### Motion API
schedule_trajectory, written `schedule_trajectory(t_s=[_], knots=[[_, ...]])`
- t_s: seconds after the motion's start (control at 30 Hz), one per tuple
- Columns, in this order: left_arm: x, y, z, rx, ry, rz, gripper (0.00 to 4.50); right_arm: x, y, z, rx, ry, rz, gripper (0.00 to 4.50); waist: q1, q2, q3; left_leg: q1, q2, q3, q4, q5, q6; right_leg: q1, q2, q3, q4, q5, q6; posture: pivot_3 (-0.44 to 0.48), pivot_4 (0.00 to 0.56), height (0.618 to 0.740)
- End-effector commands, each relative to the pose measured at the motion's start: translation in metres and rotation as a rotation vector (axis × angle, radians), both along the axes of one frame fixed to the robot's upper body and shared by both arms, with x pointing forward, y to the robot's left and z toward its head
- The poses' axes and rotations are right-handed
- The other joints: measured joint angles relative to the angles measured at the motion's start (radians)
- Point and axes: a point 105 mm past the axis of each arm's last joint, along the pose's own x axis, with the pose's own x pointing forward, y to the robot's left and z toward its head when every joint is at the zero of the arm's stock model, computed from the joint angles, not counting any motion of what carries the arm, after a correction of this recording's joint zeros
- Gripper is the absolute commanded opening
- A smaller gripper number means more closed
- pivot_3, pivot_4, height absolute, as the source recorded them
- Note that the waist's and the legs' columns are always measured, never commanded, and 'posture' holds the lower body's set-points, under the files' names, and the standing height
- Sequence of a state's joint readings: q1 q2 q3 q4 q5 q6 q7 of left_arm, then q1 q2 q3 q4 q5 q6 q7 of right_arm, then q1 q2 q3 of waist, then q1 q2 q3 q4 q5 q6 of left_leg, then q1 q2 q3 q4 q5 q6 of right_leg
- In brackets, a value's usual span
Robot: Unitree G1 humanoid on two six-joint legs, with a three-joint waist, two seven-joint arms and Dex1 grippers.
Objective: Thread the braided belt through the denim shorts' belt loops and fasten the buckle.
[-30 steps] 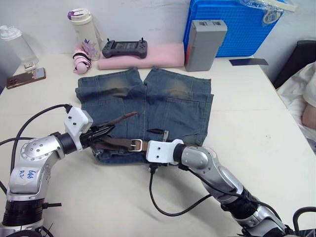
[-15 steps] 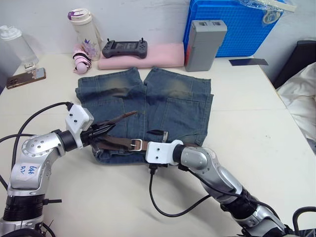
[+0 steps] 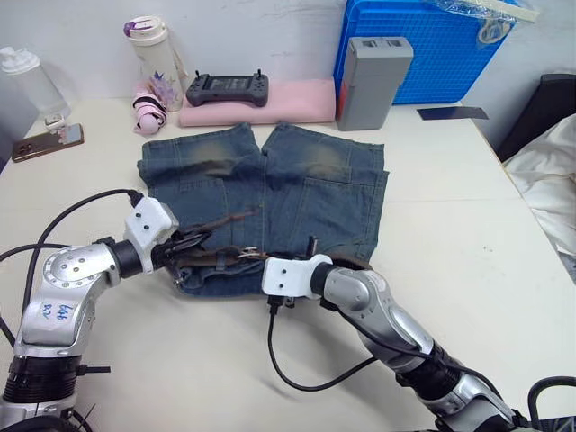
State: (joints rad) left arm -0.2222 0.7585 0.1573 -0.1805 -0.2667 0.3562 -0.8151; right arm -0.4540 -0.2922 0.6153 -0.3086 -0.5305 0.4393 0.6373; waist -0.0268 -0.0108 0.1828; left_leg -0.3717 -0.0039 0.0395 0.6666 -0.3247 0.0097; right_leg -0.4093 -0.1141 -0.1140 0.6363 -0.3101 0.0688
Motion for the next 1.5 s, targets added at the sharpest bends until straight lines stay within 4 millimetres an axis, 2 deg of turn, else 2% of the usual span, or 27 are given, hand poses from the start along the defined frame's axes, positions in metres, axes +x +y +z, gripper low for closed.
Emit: schedule_trajectory(t_s=[0.03,0.2,0.5,0.67,0.97,1.13,1.33,1.5], knots=[[-0.001,0.002,-0.006,0.134,-0.020,-0.038,0.00,0.006,0.000,0.024,0.025,-0.145,-0.020,0.07,0.001,0.000,0.000,0.000,0.000,0.000,0.000,0.000,0.000,0.000,0.000,0.000,0.000,0.000,0.000,0.000,0.150,0.712],[0.000,0.005,-0.013,0.221,-0.015,-0.062,0.00,0.009,0.001,0.037,0.003,-0.276,-0.008,0.07,0.000,0.000,0.000,0.000,0.000,0.000,0.000,0.000,0.000,-0.001,0.000,0.000,0.000,0.000,0.000,0.000,0.150,0.712],[0.005,0.005,-0.009,0.264,-0.039,-0.083,0.00,0.009,0.002,0.035,-0.006,-0.279,0.007,0.07,0.000,0.000,0.000,0.000,0.000,0.000,0.000,0.000,0.000,0.000,0.000,0.000,0.001,0.000,0.000,0.000,0.150,0.712],[0.010,-0.002,-0.001,0.298,-0.076,-0.129,0.00,0.008,0.005,0.035,-0.011,-0.294,0.030,0.07,0.000,0.000,0.000,0.000,0.000,0.001,0.000,0.000,0.000,0.000,0.000,0.000,0.001,0.000,0.000,0.000,0.150,0.712],[0.014,-0.015,-0.006,0.362,-0.079,-0.222,0.00,0.008,0.006,0.035,-0.015,-0.301,0.047,0.07,0.000,0.000,0.000,0.000,0.000,0.001,0.001,0.000,0.000,-0.001,0.000,0.000,0.001,0.000,0.000,0.000,0.150,0.712],[0.020,-0.032,-0.005,0.317,-0.088,-0.256,0.00,0.007,0.007,0.035,-0.019,-0.305,0.057,0.07,0.002,0.000,0.000,0.000,0.000,0.001,0.001,0.000,0.001,0.000,0.000,0.000,0.002,0.000,0.000,0.000,0.150,0.712],[0.024,-0.071,-0.012,0.207,-0.066,-0.320,0.00,0.007,0.007,0.029,-0.044,-0.268,0.071,0.07,0.001,-0.001,0.000,0.000,-0.001,0.001,0.002,0.001,0.001,0.000,0.000,0.000,0.002,0.000,0.000,0.000,0.150,0.712],[0.028,-0.090,-0.028,0.145,-0.009,-0.340,0.00,0.007,-0.010,0.011,-0.088,-0.094,0.036,0.07,0.007,-0.001,0.000,0.000,0.000,0.001,0.005,0.001,0.001,0.000,0.000,0.001,0.005,0.000,0.000,0.000,0.150,0.712]])
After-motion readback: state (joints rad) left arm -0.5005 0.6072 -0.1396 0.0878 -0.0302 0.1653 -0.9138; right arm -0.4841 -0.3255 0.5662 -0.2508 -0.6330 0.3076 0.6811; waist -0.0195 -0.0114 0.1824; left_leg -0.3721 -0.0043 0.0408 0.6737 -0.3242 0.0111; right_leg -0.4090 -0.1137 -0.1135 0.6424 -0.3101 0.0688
